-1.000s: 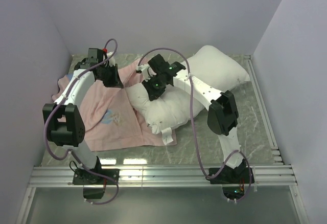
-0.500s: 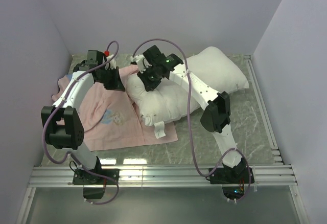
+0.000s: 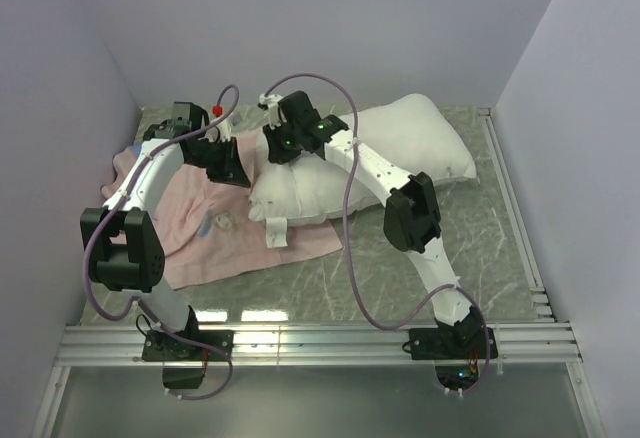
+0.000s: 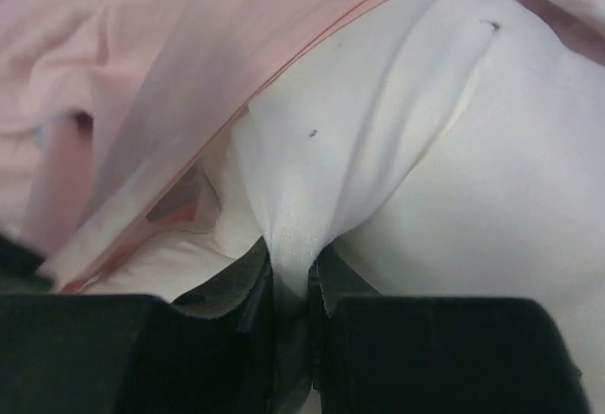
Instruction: Put the pillow into the pillowcase
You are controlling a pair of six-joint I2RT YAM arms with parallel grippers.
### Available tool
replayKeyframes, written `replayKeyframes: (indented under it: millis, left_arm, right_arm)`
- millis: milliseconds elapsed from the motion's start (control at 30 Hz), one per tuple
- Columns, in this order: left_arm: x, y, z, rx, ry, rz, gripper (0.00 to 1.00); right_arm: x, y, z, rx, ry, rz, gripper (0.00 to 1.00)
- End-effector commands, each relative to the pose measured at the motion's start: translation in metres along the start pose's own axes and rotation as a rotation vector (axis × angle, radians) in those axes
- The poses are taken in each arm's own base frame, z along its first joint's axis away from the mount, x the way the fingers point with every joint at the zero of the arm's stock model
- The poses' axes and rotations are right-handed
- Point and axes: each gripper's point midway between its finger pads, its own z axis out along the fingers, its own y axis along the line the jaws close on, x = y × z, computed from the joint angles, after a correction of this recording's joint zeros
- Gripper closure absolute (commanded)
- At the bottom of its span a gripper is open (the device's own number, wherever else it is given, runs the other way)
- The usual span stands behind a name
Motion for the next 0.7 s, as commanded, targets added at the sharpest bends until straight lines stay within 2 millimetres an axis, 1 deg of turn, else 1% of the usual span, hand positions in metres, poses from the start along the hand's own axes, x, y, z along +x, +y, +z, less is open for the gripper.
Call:
replayKeyframes:
  millis: [0, 33, 100, 133, 167, 200, 233, 300, 333, 367, 400, 433, 500, 600, 667]
  left_arm:
    - [0.01, -0.032, -0.017, 0.132, 0.012, 0.067, 1.0]
    - [0.011, -0.034, -0.018, 0.146, 0.019, 0.069, 1.0]
    - [0.018, -0.036, -0.022, 0.174, 0.044, 0.074, 1.0]
    - [0.02, -0.04, -0.024, 0.201, 0.051, 0.078, 1.0]
    - [0.021, -0.04, -0.027, 0.209, 0.054, 0.102, 1.0]
    - [0.026, -0.042, -0.032, 0.211, 0.078, 0.094, 1.0]
    - [0.027, -0.041, -0.035, 0.209, 0.085, 0.102, 1.0]
    - [0.029, -0.038, -0.044, 0.204, 0.096, 0.138, 1.0]
    - [0.035, -0.034, -0.049, 0.187, 0.119, 0.134, 1.0]
    - [0.037, -0.032, -0.051, 0.178, 0.127, 0.14, 1.0]
    - [0.04, -0.032, -0.053, 0.169, 0.137, 0.147, 1.0]
    - [0.047, -0.032, -0.056, 0.168, 0.16, 0.146, 1.0]
    - [0.055, -0.03, -0.059, 0.161, 0.176, 0.184, 1.0]
    - [0.062, -0.028, -0.062, 0.142, 0.186, 0.227, 1.0]
    - [0.063, -0.026, -0.065, 0.124, 0.186, 0.257, 1.0]
  right_arm:
    - [-0.057, -0.017, 0.002, 0.044, -0.256, 0.107, 1.0]
    - [-0.048, -0.025, 0.013, 0.069, -0.24, 0.146, 1.0]
    - [-0.037, -0.038, 0.026, 0.115, -0.231, 0.188, 1.0]
    - [-0.035, -0.043, 0.029, 0.131, -0.236, 0.222, 1.0]
    - [-0.034, -0.053, 0.031, 0.168, -0.245, 0.248, 1.0]
    - [-0.032, -0.058, 0.035, 0.176, -0.255, 0.271, 1.0]
    - [-0.032, -0.066, 0.036, 0.188, -0.26, 0.307, 1.0]
    - [-0.033, -0.076, 0.037, 0.215, -0.266, 0.343, 1.0]
    - [-0.032, -0.082, 0.036, 0.227, -0.269, 0.371, 1.0]
    - [-0.033, -0.084, 0.035, 0.227, -0.272, 0.383, 1.0]
    - [-0.032, -0.089, 0.032, 0.254, -0.278, 0.396, 1.0]
    - [-0.032, -0.09, 0.032, 0.263, -0.283, 0.415, 1.0]
    - [-0.03, -0.099, 0.025, 0.311, -0.293, 0.448, 1.0]
    - [-0.028, -0.103, 0.02, 0.325, -0.298, 0.544, 1.0]
    - [-0.031, -0.105, 0.018, 0.337, -0.308, 0.597, 1.0]
